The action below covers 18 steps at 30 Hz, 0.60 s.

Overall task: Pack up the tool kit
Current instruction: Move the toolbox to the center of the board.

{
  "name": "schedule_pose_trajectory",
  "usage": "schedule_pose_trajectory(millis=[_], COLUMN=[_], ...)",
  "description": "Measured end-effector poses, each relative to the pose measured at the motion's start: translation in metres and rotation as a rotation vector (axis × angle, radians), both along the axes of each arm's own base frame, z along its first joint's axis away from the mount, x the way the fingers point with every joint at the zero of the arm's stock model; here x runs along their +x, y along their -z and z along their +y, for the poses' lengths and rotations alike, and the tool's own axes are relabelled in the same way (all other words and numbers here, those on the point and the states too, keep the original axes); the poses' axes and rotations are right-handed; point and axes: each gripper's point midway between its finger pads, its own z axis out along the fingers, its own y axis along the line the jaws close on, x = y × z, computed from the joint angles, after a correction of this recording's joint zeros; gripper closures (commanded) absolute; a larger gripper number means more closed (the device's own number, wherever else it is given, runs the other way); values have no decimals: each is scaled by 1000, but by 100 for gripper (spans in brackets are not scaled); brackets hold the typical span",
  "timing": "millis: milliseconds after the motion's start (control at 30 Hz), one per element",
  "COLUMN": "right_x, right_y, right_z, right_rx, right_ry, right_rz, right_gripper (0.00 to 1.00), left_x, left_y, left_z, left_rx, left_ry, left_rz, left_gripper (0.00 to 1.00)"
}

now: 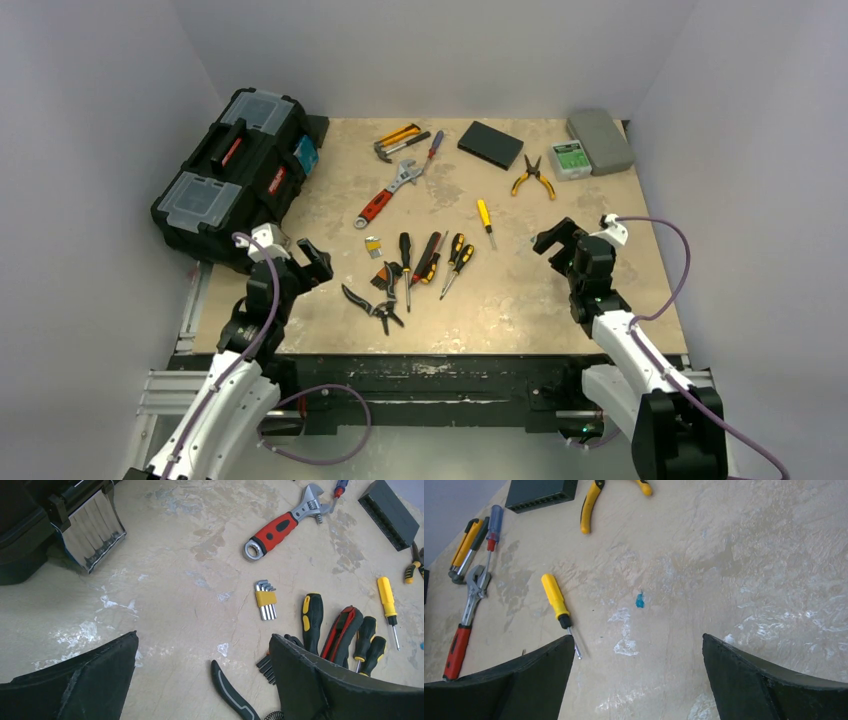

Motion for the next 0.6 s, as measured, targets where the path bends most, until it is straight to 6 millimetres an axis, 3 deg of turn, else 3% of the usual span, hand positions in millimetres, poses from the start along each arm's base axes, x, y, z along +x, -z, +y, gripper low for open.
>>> schedule_pose_trajectory(millis=[400,467,600], right_x=[3,3,4], right_y=[-9,-9,-11], right_z=[13,15,20], right_rx=[15,19,31], right_ry=[-78,-90,-116], right_rz=[-58,-61,-74], right_gripper=[3,3,3], left_x=[-1,0,7], left_y=[16,1,-53], left_z=[-4,-7,-12], left_rx=[16,6,-18], left_ry=[21,35,54], left_rz=[91,82,13], left_gripper=[2,2,1])
